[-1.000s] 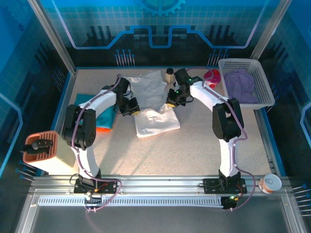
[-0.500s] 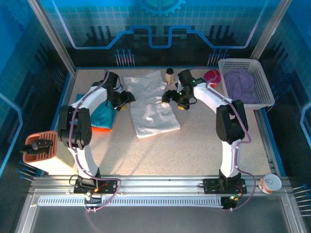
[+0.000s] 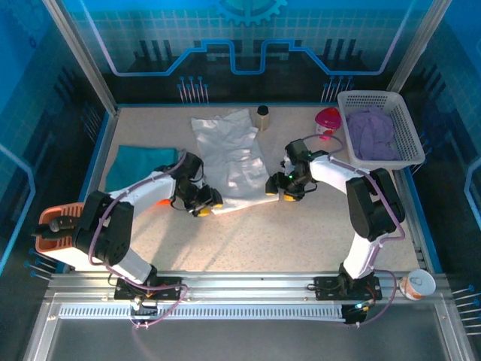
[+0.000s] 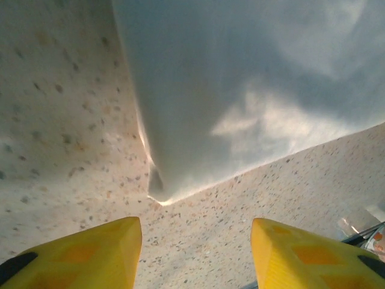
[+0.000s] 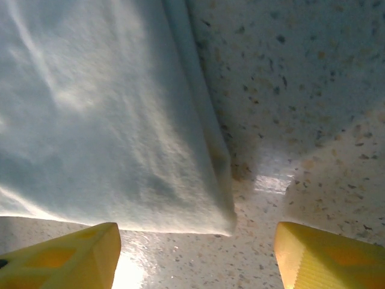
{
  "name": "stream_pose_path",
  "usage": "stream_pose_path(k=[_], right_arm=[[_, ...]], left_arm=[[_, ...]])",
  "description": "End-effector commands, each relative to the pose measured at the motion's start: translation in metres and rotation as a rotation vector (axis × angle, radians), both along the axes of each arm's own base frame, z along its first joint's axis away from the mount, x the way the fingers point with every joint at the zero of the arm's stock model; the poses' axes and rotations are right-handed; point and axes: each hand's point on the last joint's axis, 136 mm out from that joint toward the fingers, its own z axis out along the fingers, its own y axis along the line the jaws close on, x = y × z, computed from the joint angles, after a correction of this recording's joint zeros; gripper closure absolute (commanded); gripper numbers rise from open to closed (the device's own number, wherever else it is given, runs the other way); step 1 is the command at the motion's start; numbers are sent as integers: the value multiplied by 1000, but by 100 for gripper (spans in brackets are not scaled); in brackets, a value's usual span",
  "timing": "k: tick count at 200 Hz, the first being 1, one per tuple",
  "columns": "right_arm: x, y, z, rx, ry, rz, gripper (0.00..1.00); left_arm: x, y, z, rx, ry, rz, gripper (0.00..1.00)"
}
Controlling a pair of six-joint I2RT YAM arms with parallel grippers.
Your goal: Fold and stack the t-shirts
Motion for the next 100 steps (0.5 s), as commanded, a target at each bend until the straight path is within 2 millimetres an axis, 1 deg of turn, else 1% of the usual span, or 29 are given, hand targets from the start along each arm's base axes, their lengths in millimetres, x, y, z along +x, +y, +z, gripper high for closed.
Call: stream_pose_path(k=[1, 17, 43, 70, 82, 100], right_arm=[[3, 4, -2, 43, -16, -7, 35], [5, 6, -7, 61, -14, -19, 38], [9, 11, -10, 85, -13, -34, 42], [10, 16, -13, 93, -10, -37, 49], [10, 17, -15, 93, -2, -36, 54], [8, 18, -18, 89, 7, -36, 63]], left_arm=[[1, -13, -4, -49, -3, 33, 48], [-1, -17, -14, -41, 16, 25, 49], [5, -16, -25, -16, 15, 29, 50], [10, -18, -29, -15, 18, 38, 53], [11, -17, -31, -8, 18, 43, 54], [9, -13, -35, 14, 26, 47, 56]])
